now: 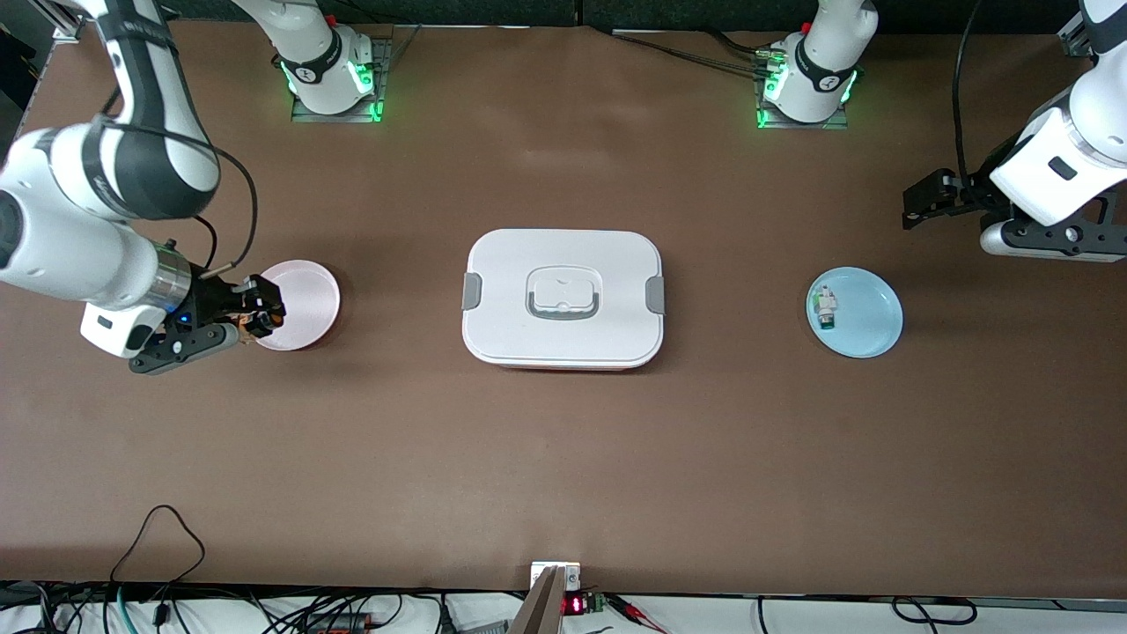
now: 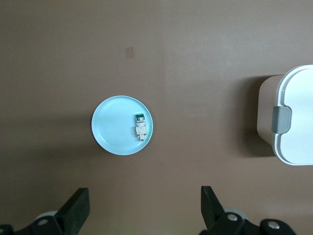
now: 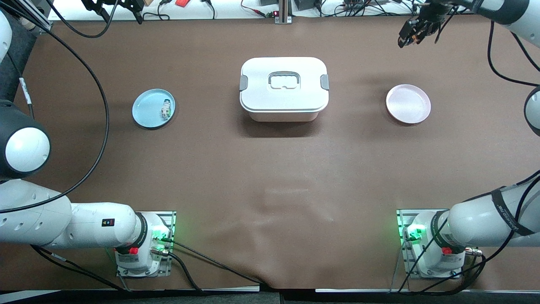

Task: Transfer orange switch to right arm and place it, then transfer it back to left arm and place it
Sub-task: 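Lift the orange switch with the right gripper and carry it over the box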

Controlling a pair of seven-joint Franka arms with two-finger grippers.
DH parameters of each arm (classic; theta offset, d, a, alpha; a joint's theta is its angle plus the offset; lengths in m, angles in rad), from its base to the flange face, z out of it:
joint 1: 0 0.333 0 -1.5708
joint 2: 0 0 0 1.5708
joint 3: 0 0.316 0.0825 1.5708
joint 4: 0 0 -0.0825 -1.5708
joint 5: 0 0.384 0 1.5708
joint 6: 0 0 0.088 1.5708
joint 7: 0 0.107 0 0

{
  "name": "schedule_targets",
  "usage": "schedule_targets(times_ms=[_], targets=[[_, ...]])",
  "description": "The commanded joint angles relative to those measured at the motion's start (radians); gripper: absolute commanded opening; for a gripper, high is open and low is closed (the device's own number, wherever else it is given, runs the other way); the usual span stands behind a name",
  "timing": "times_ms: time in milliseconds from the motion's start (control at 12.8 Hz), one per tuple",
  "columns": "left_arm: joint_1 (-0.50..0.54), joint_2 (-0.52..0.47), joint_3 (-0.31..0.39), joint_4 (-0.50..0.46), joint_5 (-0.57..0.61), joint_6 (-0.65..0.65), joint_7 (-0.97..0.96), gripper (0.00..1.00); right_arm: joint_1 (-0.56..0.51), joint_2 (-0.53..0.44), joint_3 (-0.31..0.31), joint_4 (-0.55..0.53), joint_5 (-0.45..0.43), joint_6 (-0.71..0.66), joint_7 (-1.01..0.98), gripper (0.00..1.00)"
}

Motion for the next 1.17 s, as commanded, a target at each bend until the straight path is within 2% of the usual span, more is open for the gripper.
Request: schedule_targets(times_ms=[0, 156, 235, 391, 626, 861, 1095], targets=[[0.005, 0.009, -0.002, 0.026, -0.013, -0.026, 0.006, 1.0, -0.013, -0.016, 0.006, 0.047, 0.055, -0.036, -0.107, 0.23], [0.005, 0.009, -0.002, 0.026, -0.013, -0.026, 0.006, 1.0, -0.008, -0.028, 0.011, 0.062, 0.058, -0.034, -0.17, 0.23], [0.005, 0.009, -0.002, 0.026, -0.013, -0.026, 0.006, 1.0, -0.008, -0.032, 0.032, 0.079, 0.072, -0.034, -0.195, 0.23], [0.005, 0.009, -0.002, 0.026, -0.013, -0.026, 0.006, 1.0, -0.007, -0.043, 0.062, 0.088, 0.133, -0.036, -0.297, 0.23], [0.005, 0.009, -0.002, 0.026, -0.013, -0.027, 0.006, 1.0, -0.005, -0.062, 0.109, 0.09, 0.298, -0.027, -0.457, 0.22], [0.005, 0.009, -0.002, 0.025, -0.021, -0.029, 0.006, 1.0, -0.001, -0.063, 0.138, 0.097, 0.343, -0.013, -0.659, 0.22], [0.005, 0.01, -0.002, 0.025, -0.071, -0.085, 0.005, 1.0, -0.001, -0.054, 0.146, 0.096, 0.556, -0.005, -0.93, 0.21]])
